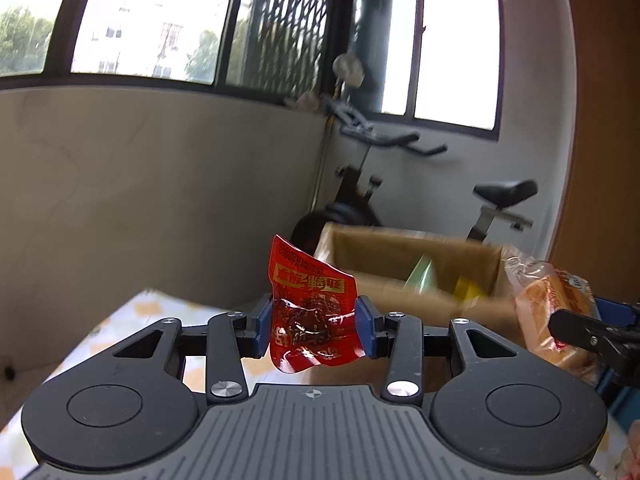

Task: Organize snacks
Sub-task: 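Lift both held packets up and carry them over the open box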

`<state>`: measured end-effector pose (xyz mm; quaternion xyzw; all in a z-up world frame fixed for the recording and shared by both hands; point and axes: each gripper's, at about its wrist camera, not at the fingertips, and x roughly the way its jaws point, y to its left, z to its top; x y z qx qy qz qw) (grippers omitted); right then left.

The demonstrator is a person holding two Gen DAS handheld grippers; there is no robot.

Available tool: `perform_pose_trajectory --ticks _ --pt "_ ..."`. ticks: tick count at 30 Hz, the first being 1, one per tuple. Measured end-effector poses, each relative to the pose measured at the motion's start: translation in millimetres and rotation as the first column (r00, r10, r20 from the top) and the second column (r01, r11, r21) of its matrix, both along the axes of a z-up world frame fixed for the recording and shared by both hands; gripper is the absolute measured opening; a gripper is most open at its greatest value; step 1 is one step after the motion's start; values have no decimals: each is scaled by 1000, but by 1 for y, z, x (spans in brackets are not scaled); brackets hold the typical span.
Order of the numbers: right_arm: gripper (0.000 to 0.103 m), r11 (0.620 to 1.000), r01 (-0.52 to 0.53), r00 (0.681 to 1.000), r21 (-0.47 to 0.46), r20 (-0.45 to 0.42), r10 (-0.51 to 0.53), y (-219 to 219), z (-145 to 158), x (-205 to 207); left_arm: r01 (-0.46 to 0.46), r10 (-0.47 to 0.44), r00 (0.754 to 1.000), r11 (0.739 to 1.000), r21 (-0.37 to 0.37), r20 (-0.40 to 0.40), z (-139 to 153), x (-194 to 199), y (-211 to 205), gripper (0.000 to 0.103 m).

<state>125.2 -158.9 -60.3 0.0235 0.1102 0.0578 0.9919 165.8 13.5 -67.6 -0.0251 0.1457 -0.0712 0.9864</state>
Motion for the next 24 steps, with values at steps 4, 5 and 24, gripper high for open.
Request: perform_pose_trajectory --ticks 4,5,24 --pt "80 1000 21 999 -6 44 -20 -17 20 19 32 -32 998 999 8 53 20 21 -20 45" --pt "80 1000 27 998 -15 53 -26 -21 23 24 44 -44 997 999 10 55 24 28 -26 45" --pt "81 995 86 973 -40 -213 -93 -69 -11 137 112 -102 986 992 66 -134 -2 147 -75 49"
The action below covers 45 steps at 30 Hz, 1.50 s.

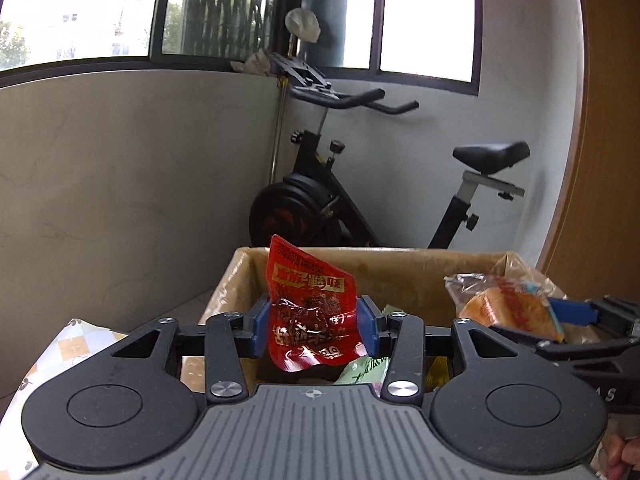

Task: Organize snacks
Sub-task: 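Lift both held packets up and carry them over the open box, then open both tools to drop the packets into the box and withdraw, then move the left tool to the orange wafer bar while the right tool reaches the jerky packet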

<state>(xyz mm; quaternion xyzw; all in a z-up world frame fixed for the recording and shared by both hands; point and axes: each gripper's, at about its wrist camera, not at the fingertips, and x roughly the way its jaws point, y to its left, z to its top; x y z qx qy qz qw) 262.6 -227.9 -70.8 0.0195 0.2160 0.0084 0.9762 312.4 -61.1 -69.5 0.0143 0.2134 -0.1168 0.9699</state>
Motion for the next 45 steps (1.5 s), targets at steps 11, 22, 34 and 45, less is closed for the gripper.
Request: perform_pose_trajectory --ticks 11,22,34,45 --pt "92 999 22 1000 -42 15 -22 1 4 -19 20 -20 1000 1000 4 3 -7 -15 8 71" --pt "92 999 -37 998 -34 54 39 11 18 -54 59 -59 998 998 16 31 5 -53 26 71" --pt "92 992 -124 989 -33 82 126 43 16 -96 36 -36 999 999 -22 -12 -6 -97 61 71" --pt "92 992 -123 992 -41 38 124 54 -23 -130 19 -25 992 999 -46 -128 -50 -125 72 71"
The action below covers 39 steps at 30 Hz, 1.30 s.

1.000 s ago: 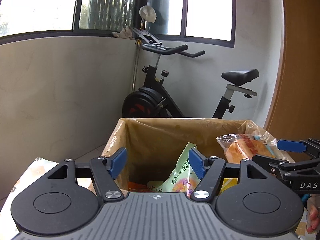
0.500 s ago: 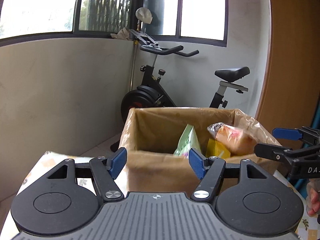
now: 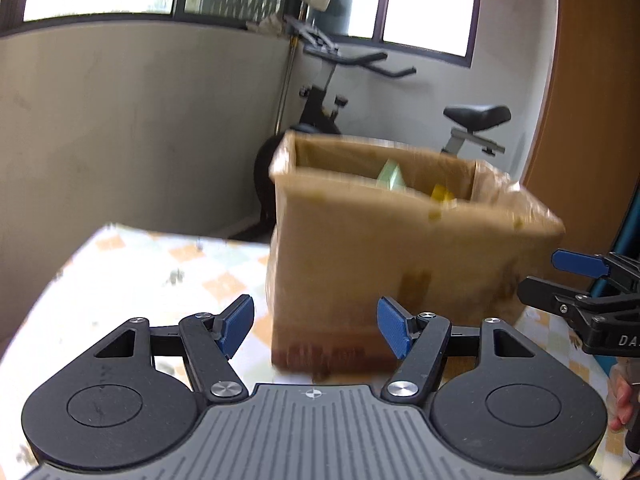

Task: Organize snacks
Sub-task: 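Move the left tool to the orange wafer bar while the right tool reaches the jerky packet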

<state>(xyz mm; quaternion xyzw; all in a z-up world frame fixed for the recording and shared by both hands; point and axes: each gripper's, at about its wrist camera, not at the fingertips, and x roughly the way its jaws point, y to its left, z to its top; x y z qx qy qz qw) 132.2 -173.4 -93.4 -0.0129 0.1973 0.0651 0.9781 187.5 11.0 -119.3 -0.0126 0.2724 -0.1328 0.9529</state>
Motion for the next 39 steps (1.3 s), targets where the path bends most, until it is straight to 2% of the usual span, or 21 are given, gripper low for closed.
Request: perform_pose_trajectory --ticks 10,16,25,29,35,39 --pt "92 997 75 990 28 -126 -71 -4 -56 -24 28 -33 985 999 -31 -170 -60 -25 -11 71" --pt "91 991 132 974 24 -190 -125 -10 -80 -39 83 -92 952 996 -45 -292 -95 -38 -28 71" --pt "89 987 159 946 -17 -283 -157 -24 -106 -48 123 -105 913 992 19 -395 -127 -31 -46 72" --pt "87 989 149 930 3 -342 -138 -27 -116 -41 118 -104 915 993 11 -391 -131 -29 -45 73" --pt "82 990 144 912 8 -389 -129 -26 -127 -23 71 -61 929 997 13 -365 -131 -33 -40 60" --pt "71 985 170 893 0 -424 -154 -26 -135 -6 66 -59 932 998 7 -358 -130 -33 -37 57"
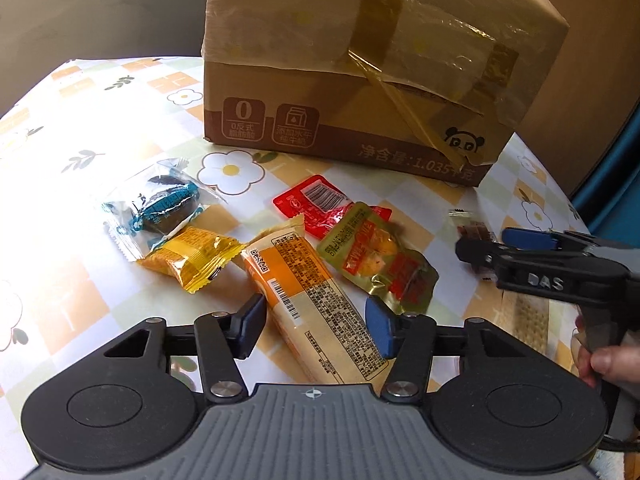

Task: Organize snacks
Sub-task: 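Move the left tool to the orange wafer bar while the right tool reaches the jerky packet, then grasp the orange wafer bar with the left tool while the right tool grasps the clear jerky packet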

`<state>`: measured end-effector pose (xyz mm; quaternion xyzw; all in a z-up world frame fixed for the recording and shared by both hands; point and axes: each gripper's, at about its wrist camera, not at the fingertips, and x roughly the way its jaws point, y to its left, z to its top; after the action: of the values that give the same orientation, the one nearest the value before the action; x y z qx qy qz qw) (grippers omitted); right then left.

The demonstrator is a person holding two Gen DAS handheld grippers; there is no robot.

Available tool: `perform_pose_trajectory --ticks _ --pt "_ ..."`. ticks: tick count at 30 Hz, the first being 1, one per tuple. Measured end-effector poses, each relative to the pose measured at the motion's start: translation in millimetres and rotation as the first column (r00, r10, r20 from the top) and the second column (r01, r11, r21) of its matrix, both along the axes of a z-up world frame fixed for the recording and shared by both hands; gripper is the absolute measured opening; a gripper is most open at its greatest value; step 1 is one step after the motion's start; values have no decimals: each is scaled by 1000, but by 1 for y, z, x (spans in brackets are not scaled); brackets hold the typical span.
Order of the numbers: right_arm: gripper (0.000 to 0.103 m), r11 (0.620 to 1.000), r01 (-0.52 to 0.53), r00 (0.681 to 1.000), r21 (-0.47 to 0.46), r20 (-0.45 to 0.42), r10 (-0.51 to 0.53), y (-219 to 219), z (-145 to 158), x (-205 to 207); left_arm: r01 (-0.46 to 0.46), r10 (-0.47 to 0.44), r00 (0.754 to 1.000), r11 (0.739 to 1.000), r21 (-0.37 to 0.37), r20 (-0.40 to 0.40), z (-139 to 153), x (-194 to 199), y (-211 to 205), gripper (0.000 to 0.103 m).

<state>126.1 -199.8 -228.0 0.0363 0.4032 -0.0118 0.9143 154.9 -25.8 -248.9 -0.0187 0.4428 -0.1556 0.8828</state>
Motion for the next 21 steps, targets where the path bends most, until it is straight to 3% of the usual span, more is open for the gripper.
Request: perform_pose_trajectory --ticks 8,12,21 --pt "69 996 -15 1000 -84 12 16 12 -9 4 -9 9 1000 1000 4 -3 -5 3 1 64" --pt "49 995 -43 999 -87 25 45 13 -7 0 -3 3 1000 1000 -14 7 -3 0 1 53" --pt "45 999 -34 996 -38 80 37 11 6 -16 2 1 997 999 -42 79 11 -10 9 45"
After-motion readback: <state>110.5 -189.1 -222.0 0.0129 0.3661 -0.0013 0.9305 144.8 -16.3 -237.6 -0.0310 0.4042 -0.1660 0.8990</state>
